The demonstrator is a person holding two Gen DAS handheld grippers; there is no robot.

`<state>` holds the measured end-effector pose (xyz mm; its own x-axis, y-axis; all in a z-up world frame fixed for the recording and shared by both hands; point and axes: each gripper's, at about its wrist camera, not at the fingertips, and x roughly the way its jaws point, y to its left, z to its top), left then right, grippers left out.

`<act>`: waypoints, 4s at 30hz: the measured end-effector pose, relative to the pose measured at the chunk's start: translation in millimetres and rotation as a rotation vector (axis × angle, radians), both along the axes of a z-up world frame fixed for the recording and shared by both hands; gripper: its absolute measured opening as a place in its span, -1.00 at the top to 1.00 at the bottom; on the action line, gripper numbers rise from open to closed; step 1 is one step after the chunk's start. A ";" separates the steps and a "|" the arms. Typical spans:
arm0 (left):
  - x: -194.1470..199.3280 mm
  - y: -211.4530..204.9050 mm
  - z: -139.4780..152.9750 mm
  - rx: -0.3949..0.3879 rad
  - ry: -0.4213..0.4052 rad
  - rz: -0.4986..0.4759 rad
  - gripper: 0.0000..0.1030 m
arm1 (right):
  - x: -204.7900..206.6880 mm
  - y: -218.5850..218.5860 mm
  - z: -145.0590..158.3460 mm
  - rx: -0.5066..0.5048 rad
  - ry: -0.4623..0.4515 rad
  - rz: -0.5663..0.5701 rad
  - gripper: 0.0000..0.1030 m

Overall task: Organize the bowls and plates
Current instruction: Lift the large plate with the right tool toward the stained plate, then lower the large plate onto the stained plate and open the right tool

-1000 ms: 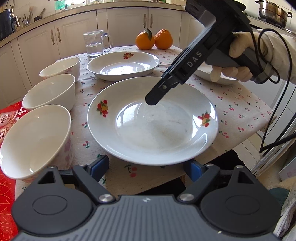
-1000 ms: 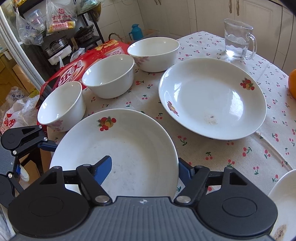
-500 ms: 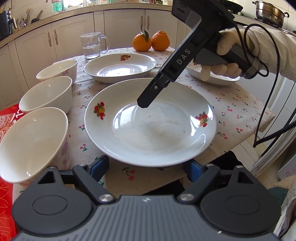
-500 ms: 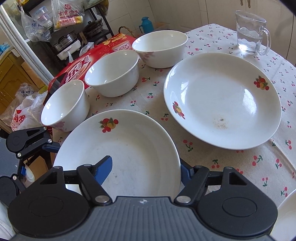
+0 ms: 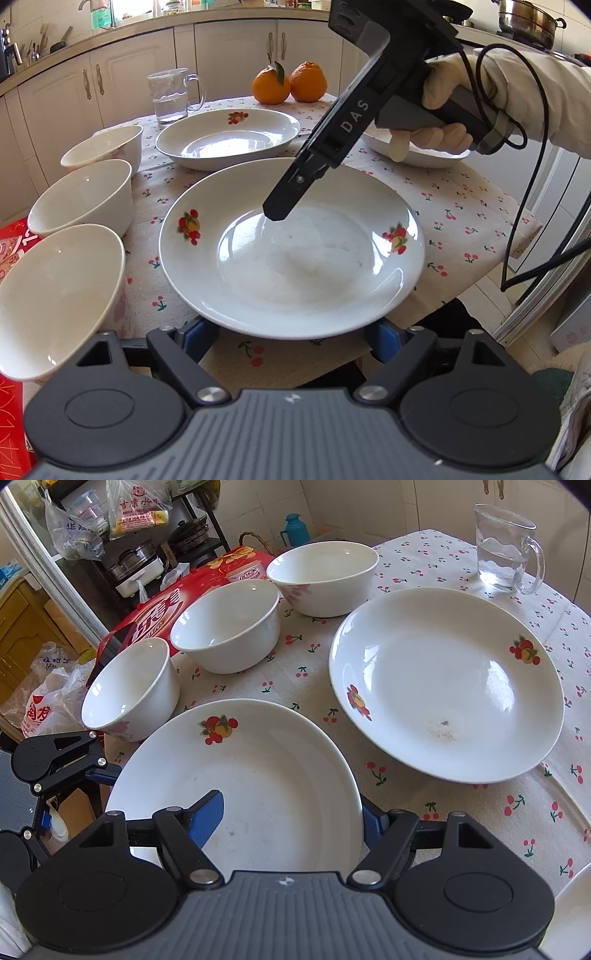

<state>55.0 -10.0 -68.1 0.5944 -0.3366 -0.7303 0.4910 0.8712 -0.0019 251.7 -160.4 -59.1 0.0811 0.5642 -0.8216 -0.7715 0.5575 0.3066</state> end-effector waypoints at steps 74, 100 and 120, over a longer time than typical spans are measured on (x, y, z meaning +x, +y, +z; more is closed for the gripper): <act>118.6 -183.4 19.4 0.017 0.012 -0.411 -0.64 | 14.7 -245.3 18.4 0.034 -0.133 -0.494 -0.55; 135.7 -189.2 10.7 0.005 0.012 -0.429 -0.64 | -3.8 -267.1 13.1 0.009 -0.117 -0.590 -0.55; 129.6 -184.5 12.9 -0.015 -0.015 -0.407 -0.68 | -31.2 -266.8 24.7 -0.027 -0.129 -0.654 -0.62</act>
<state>184.6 -194.5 -55.3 0.4213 -0.5572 -0.7156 0.7957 0.6057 -0.0032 220.5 -427.2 -34.4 0.4983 0.3449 -0.7955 -0.3015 0.9291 0.2139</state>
